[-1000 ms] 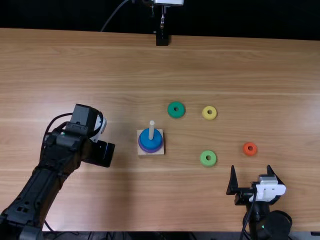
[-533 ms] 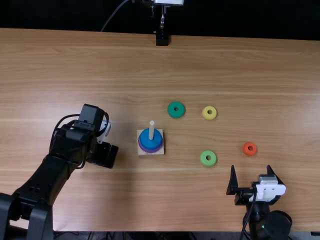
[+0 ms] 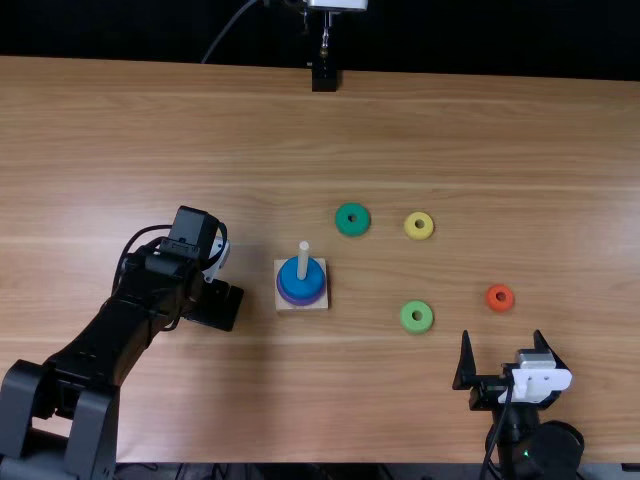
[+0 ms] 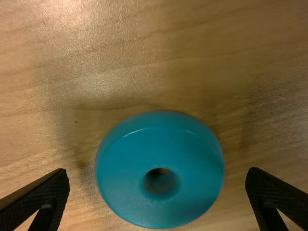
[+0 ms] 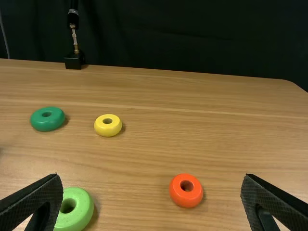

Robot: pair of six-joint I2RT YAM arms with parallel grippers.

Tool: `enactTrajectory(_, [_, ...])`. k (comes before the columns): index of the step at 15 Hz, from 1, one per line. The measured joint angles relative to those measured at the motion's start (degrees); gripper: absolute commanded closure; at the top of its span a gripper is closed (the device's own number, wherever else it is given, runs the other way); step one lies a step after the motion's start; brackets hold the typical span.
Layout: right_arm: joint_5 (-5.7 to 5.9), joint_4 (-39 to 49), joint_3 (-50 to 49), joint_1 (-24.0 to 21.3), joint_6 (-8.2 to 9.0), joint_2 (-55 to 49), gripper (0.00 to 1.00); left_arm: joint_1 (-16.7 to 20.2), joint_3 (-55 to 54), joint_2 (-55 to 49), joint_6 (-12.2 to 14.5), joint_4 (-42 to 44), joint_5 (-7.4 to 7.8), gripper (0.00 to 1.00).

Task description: Build the Hanoi tower: stack the rings onto the peg from bottom to top in this color order: purple, dark blue, light blue, dark green, light green, yellow, orange.

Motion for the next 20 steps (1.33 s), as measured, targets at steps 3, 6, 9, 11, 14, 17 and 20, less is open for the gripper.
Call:
enactTrajectory(3, [0.02,-0.02,0.0,0.0,0.0,0.0,0.0,0.0,0.02,1.09,-0.02,0.02,0.07,0.01])
enactTrajectory(6, [0.0,0.0,-0.02,0.0,0.0,0.0,0.0,0.0,0.02,1.44,-0.04,0.09,0.15,0.9])
enactTrajectory(9, [0.02,0.02,-0.02,0.0,0.02,0.0,0.0,0.0,0.02,1.44,-0.04,2.69,0.52,1.0])
enactTrajectory(11, [0.02,0.0,0.0,0.0,0.0,0.0,0.0,0.0,0.02,1.44,-0.04,2.78,0.74,1.0])
enactTrajectory(14, [0.02,-0.02,0.0,0.0,0.0,0.0,0.0,0.0,0.59,1.44,-0.09,1.33,0.92,1.0])
enactTrajectory(17, [0.0,0.02,0.0,0.02,0.0,0.0,0.0,0.02,9.4,0.87,-0.07,-11.96,0.96,1.0])
enactTrajectory(20, [0.02,0.02,0.0,0.0,-0.02,0.0,0.0,0.02,20.55,0.17,-0.09,-24.17,1.22,1.0])
